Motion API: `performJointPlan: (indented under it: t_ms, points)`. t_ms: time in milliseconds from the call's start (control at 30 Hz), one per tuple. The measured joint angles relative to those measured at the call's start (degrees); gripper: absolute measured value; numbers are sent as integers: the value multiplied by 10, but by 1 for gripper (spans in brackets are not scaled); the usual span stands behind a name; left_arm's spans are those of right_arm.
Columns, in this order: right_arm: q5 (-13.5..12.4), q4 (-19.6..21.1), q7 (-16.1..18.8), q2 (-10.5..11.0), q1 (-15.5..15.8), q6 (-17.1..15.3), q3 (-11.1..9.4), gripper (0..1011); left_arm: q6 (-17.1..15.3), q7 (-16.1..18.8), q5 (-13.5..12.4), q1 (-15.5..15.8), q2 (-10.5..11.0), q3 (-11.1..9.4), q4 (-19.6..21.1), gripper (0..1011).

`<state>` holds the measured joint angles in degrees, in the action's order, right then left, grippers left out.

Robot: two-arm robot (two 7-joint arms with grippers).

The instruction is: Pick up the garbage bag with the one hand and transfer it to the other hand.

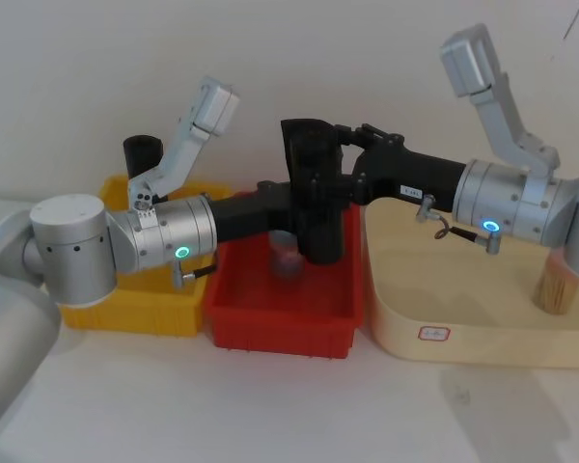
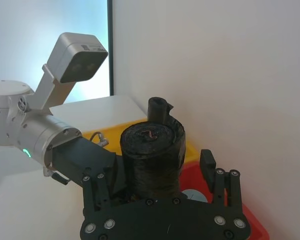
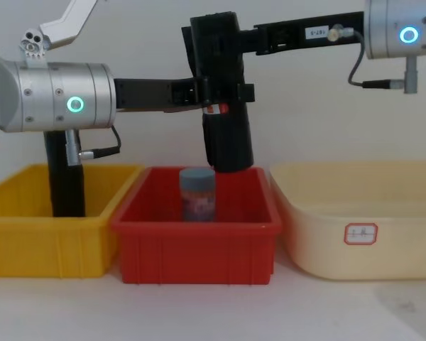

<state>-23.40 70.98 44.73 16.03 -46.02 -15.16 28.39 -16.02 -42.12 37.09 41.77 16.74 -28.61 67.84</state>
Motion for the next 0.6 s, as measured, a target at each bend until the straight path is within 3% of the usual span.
performJointPlan:
  t_ms: [600]
  points:
    - [2, -15, -2, -8, -15, 9, 19, 1000, 4, 11, 5, -3, 6, -5, 4, 410]
